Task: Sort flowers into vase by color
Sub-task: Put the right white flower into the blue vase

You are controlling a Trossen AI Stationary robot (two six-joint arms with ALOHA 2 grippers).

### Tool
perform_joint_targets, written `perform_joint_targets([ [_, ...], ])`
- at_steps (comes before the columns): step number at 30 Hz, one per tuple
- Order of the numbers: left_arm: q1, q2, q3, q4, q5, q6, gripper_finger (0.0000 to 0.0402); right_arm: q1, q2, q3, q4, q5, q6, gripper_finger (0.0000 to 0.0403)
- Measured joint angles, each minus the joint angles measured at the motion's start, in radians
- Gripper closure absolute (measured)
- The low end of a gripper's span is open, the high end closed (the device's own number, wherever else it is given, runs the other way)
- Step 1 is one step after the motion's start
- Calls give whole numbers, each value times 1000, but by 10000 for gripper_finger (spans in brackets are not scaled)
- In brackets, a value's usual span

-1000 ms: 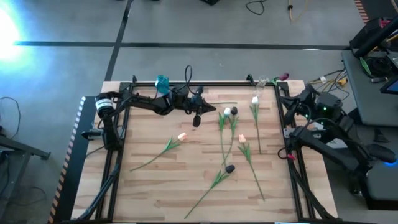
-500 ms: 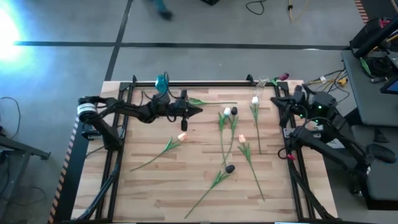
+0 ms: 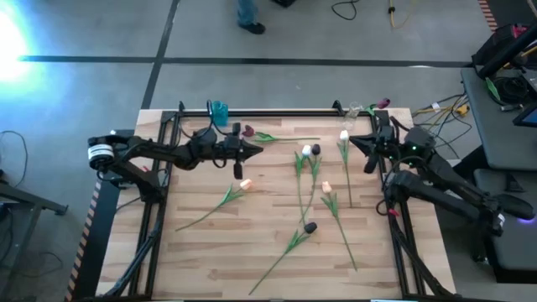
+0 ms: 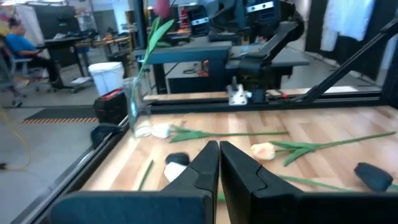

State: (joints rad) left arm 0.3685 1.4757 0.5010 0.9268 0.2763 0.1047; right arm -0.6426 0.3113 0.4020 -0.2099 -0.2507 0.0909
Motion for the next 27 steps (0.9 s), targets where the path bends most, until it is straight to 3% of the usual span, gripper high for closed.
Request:
perform_joint_targets([
  [4, 0, 0, -12, -1, -58, 14, 401, 71, 26, -35, -25, 123, 23, 384],
  [9, 1, 0, -14, -3, -59, 15, 401, 137, 81, -84, -28, 236, 103, 357],
  [20, 1, 0, -31, -18, -58, -39, 401, 200, 227, -92, -138, 446, 240, 239],
  [27, -6, 9, -30, -19, -58, -46, 401, 200, 362, -92, -177, 545, 393, 205],
])
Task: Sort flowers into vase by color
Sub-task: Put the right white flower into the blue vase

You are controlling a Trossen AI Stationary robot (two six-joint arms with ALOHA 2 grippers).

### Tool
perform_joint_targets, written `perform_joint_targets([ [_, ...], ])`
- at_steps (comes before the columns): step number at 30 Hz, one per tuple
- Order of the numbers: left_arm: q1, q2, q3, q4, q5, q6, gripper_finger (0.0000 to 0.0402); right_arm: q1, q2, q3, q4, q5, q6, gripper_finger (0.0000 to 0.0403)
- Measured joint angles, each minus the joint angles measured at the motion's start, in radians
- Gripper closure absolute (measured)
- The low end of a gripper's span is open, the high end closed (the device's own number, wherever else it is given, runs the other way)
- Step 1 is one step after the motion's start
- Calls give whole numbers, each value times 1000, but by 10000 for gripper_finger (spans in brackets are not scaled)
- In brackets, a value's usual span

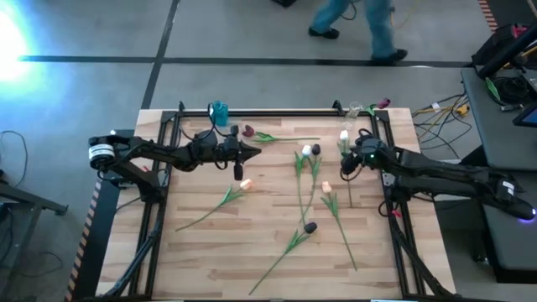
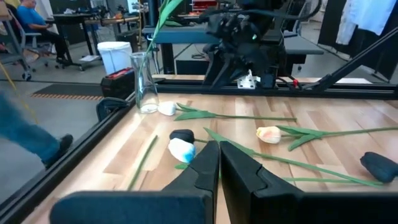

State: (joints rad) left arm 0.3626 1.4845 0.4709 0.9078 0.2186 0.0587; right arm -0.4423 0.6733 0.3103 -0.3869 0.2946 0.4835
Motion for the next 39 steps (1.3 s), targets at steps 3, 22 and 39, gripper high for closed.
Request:
perform_joint_targets([
  [3, 0, 0, 0, 1, 0, -9, 401, 0, 76, 0, 2, 55, 59, 206],
  [22, 0, 0, -2, 1, 0, -77, 401, -1, 503, 12, 170, 117, 269, 226],
  [39, -25, 1, -2, 27, 3, -143, 401, 35, 435, 50, 213, 92, 136, 385],
])
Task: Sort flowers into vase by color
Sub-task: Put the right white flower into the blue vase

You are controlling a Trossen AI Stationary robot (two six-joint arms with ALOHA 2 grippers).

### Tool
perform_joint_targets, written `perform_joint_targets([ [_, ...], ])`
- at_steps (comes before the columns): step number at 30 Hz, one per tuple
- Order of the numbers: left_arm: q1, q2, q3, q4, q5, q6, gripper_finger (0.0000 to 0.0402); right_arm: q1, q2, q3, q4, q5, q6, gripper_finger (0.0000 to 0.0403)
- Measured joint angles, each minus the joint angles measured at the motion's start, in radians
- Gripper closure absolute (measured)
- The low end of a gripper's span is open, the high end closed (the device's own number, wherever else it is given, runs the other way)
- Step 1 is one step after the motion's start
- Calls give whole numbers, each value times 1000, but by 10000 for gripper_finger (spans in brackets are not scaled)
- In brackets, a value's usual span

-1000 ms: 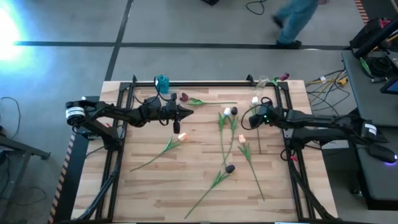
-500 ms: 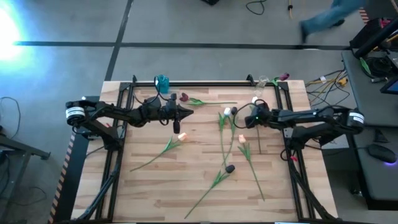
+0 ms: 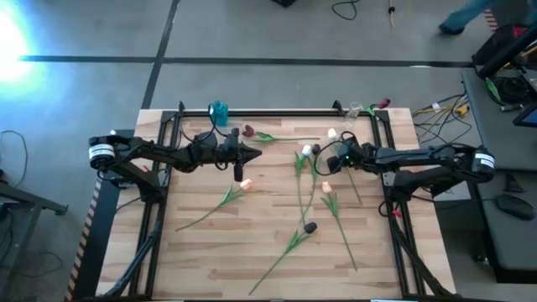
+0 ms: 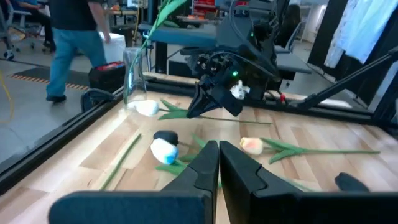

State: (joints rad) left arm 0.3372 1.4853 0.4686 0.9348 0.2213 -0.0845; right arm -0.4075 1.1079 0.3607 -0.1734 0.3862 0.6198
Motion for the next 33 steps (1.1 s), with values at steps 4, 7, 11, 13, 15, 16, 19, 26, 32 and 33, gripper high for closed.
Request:
perform_joint_targets([
  [4, -21, 0, 0, 43, -2, -3, 401, 48, -54, 37, 7, 7, -67, 384],
  [7, -28, 0, 0, 68, 0, -7, 402, 94, -98, 47, 81, 25, -139, 385],
  [11, -29, 0, 0, 79, 1, -35, 402, 135, -149, 47, 273, 22, -264, 385],
  [13, -29, 0, 0, 92, 5, -42, 402, 143, -162, 47, 383, -11, -333, 385],
  [15, -29, 0, 10, 96, 5, -63, 402, 144, -164, 47, 497, -81, -398, 385],
  [16, -29, 0, 21, 98, 5, -68, 402, 144, -161, 47, 554, -125, -429, 385],
  [19, -30, 0, 60, 100, 7, -75, 401, 144, -138, 47, 709, -255, -491, 385],
  [26, -40, 82, 136, 175, 33, -102, 364, 144, -41, 86, 922, -394, -559, 385],
  [32, -57, 270, 262, 308, 85, -143, 319, 144, 73, 155, 1045, -429, -588, 385],
  [33, -58, 298, 285, 329, 87, -144, 313, 144, 91, 168, 1054, -441, -594, 385],
])
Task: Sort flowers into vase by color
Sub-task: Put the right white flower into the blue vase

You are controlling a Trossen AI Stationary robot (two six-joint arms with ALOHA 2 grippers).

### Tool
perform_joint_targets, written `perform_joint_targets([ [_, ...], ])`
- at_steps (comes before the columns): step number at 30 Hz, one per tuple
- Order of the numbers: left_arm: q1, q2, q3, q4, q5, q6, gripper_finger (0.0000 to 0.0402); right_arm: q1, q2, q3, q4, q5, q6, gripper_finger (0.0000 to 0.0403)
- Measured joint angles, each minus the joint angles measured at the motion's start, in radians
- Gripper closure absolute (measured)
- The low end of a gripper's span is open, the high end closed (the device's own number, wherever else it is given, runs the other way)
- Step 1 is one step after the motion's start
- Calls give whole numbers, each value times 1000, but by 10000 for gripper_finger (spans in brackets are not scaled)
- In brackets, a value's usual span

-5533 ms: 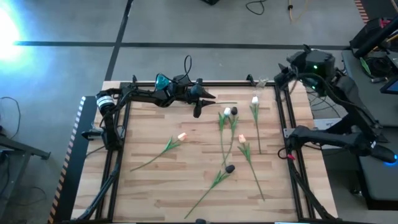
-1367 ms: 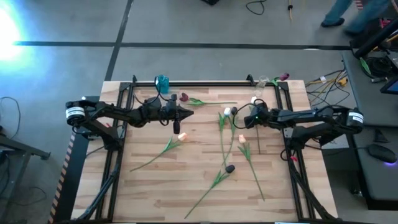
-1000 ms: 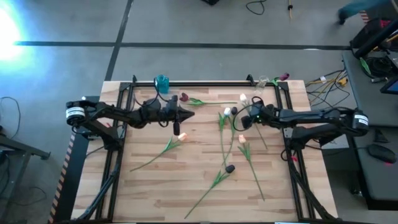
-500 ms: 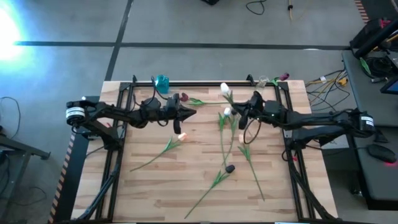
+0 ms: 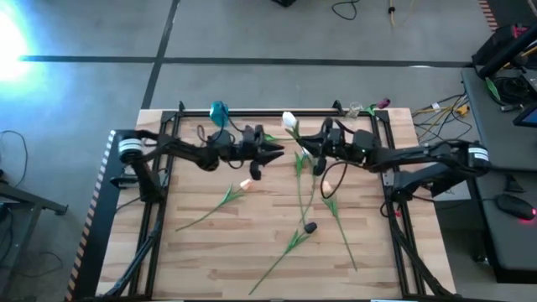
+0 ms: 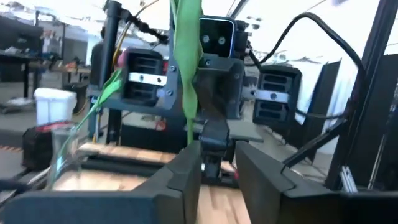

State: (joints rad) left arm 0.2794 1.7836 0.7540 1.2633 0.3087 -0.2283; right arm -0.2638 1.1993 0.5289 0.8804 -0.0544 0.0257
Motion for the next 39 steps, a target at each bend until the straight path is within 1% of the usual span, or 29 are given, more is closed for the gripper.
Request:
perform_joint_targets([
  [4, 1, 85, 76, 51, -4, -10, 300, 4, 52, 47, 22, -6, -19, 385],
  [9, 3, 126, 124, 72, -3, -18, 297, 11, 80, 75, 27, -7, -32, 385],
  [12, 4, 123, 124, 108, -3, -17, 297, 11, 80, 77, 30, -6, -40, 385],
  [20, 4, 116, 123, 116, -9, -17, 297, 11, 79, 77, 45, -6, -38, 385],
  [26, 4, 116, 158, 96, -3, -17, 297, 13, 80, 82, 46, -8, -34, 385],
  [29, 4, 115, 174, 55, 7, -10, 298, 19, 80, 83, 47, -8, -34, 385],
  [34, 4, 115, 180, 41, 16, 9, 325, 24, 80, 84, 53, -9, -37, 385],
  [39, 4, 115, 180, 57, 17, 28, 377, 26, 80, 84, 55, -8, -45, 385],
])
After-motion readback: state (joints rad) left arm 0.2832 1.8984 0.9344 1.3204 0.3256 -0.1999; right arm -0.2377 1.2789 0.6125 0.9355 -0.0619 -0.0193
